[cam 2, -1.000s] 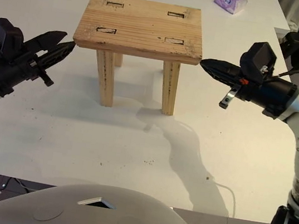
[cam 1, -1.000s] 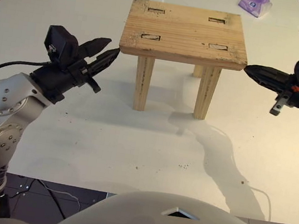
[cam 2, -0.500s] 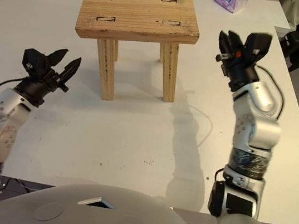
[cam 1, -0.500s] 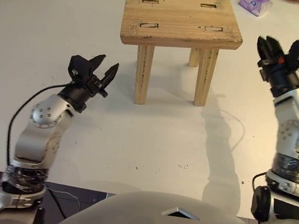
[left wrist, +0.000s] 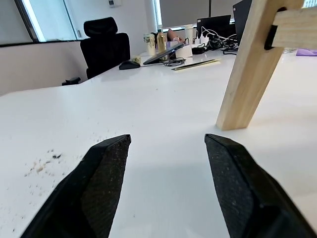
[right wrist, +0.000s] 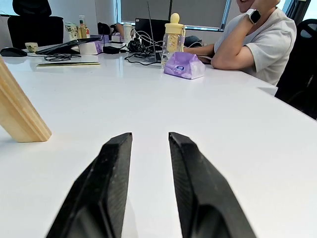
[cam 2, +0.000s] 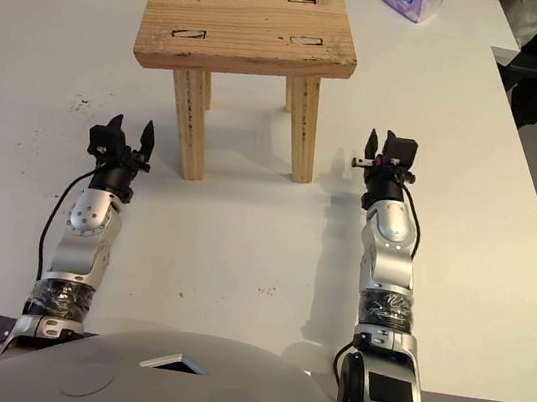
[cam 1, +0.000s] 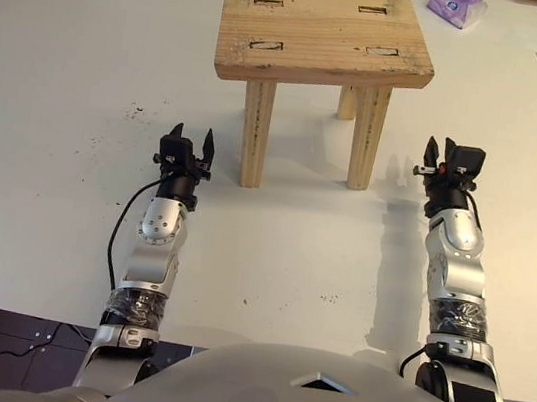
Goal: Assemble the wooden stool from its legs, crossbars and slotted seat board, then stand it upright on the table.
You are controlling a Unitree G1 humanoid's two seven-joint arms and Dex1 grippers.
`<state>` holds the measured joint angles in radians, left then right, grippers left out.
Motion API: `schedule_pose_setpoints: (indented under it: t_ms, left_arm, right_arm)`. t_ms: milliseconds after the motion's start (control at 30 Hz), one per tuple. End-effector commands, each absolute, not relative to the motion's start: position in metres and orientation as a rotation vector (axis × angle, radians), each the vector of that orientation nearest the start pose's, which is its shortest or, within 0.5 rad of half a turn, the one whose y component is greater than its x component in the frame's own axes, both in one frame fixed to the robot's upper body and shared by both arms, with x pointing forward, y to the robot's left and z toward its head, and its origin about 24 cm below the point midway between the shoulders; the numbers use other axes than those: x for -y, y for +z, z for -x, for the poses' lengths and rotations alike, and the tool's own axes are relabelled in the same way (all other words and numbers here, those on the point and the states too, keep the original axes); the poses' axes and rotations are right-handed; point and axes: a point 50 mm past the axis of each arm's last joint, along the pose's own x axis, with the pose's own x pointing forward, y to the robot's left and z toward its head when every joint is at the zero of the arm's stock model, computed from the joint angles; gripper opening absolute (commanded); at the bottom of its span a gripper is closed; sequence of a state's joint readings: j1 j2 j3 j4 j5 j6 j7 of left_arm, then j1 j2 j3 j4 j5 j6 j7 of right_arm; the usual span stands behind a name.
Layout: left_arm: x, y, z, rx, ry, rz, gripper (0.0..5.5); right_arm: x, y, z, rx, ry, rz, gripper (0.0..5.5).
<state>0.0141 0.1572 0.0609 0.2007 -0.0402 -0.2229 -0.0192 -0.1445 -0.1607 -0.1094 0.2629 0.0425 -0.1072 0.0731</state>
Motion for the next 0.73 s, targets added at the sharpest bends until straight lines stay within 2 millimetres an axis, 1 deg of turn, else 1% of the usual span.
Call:
schedule_pose_setpoints:
  t_ms: [33, 167, 233, 300, 467, 567, 633, 733]
  left_arm:
    - [-0.213, 0.012, -0.25, -0.015, 0.075, -0.153, 2.79]
    - [-0.231, 0.006, -0.257, -0.055, 0.098, -0.144, 2.79]
    - [-0.238, 0.007, -0.261, -0.058, 0.118, -0.127, 2.79]
    - [-0.241, 0.006, -0.264, -0.056, 0.143, -0.116, 2.79]
    - [-0.241, -0.002, -0.262, -0.053, 0.185, -0.076, 2.79]
    - [-0.235, -0.006, -0.265, -0.057, 0.184, -0.074, 2.79]
    - [-0.23, -0.005, -0.267, -0.047, 0.169, -0.074, 2.79]
    - [-0.228, -0.012, -0.26, -0.065, 0.176, -0.081, 2.79]
  right_arm:
    - [0.191, 0.019, -0.27, -0.029, -0.039, 0.121, 1.36]
    - [0.183, 0.004, -0.262, -0.053, -0.091, 0.13, 1.36]
    - [0.179, -0.001, -0.263, -0.062, -0.109, 0.131, 1.36]
    - [0.178, -0.004, -0.266, -0.069, -0.116, 0.14, 1.36]
    - [0.181, -0.007, -0.277, -0.082, -0.13, 0.146, 1.36]
    - [0.19, -0.017, -0.274, -0.118, -0.172, 0.141, 1.36]
    - [0.191, -0.02, -0.273, -0.132, -0.189, 0.119, 1.36]
    - [0.19, -0.02, -0.276, -0.133, -0.181, 0.118, 1.36]
